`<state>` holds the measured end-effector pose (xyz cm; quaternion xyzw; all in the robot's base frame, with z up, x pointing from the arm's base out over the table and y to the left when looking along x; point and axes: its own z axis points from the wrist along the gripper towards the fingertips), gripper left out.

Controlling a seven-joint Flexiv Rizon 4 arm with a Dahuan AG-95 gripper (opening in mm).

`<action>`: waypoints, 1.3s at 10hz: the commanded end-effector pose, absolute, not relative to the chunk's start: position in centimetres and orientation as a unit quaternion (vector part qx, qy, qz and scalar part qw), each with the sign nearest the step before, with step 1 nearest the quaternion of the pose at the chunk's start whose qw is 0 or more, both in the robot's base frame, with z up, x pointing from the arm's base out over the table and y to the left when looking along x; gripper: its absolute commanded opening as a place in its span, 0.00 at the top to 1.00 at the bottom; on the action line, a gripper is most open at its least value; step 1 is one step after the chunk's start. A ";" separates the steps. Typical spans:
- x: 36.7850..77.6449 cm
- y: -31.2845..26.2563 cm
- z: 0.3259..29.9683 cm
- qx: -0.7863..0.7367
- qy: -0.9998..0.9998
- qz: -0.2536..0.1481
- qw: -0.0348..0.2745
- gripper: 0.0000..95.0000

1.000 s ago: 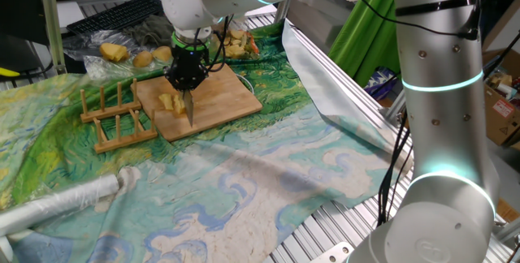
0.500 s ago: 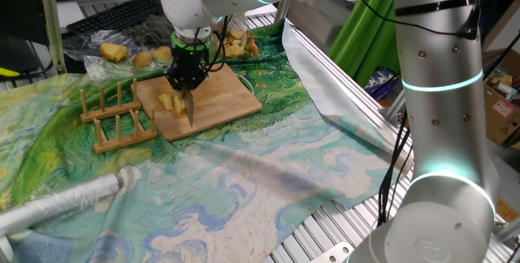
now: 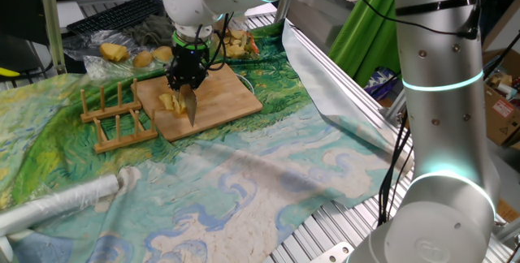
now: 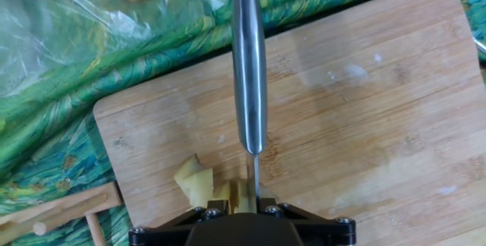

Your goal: Chop the potatoes

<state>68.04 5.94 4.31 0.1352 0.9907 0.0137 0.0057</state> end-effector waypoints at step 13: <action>68.0 5.8 4.5 0.124 0.992 -0.002 0.000 0.80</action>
